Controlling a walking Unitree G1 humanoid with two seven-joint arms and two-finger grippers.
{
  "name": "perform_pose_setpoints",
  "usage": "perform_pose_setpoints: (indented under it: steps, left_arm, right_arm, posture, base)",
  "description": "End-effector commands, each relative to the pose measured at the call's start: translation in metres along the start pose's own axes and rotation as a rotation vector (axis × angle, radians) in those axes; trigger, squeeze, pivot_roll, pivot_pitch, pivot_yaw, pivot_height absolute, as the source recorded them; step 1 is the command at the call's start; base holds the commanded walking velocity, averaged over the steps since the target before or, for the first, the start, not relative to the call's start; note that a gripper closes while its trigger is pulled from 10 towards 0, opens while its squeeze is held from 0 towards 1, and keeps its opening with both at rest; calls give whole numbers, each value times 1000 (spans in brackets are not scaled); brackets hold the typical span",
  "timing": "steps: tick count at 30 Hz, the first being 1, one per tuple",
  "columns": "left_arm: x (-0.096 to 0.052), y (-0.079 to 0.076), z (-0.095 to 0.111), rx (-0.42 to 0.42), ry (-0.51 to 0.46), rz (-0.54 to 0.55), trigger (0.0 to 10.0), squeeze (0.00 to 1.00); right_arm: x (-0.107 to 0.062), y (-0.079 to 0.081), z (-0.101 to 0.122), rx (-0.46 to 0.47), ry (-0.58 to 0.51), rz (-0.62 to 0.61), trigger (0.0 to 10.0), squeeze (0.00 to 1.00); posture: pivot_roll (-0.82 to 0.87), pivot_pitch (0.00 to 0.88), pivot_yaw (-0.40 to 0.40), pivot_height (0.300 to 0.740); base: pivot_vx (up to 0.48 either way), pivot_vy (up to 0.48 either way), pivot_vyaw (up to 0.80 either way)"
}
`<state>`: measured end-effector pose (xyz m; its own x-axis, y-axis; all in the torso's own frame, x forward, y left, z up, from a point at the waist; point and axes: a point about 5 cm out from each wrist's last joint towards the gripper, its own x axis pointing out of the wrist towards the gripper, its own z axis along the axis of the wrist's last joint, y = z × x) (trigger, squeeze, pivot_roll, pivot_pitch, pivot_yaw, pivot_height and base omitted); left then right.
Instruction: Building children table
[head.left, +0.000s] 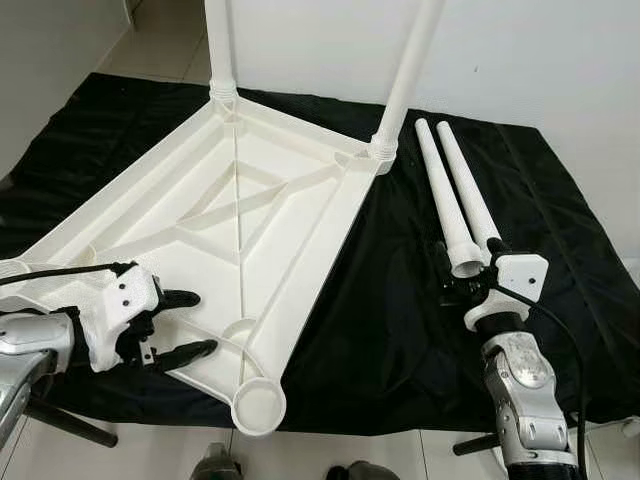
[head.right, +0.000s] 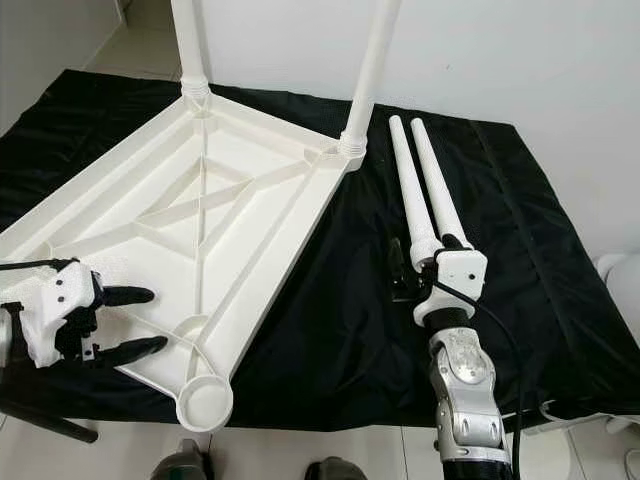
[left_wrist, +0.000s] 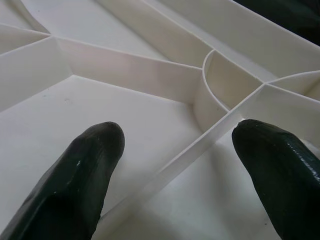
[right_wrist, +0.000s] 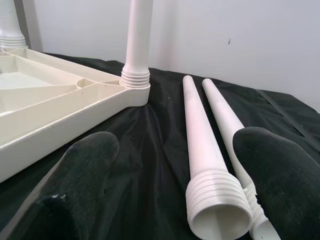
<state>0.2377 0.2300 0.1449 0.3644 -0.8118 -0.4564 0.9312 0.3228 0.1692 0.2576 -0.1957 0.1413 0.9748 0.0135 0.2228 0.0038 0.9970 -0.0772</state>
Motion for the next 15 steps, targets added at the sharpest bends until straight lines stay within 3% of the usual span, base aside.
perform_pose_setpoints:
  steps: [1, 15]
  left_arm:
    - [5, -9, -14, -39, 64, -105, 10000, 0]
    - [7, 8, -16, 49, 140, -27, 10000, 0]
  right_arm:
    - [0, -1, -2, 2, 4, 0, 10000, 0]
    - [-3, -1, -3, 2, 5, -9, 10000, 0]
  posture:
    - [102, 49, -95, 740]
    - [100, 53, -83, 740]
  base:
    - [0, 0, 0]
    - [0, 0, 0]
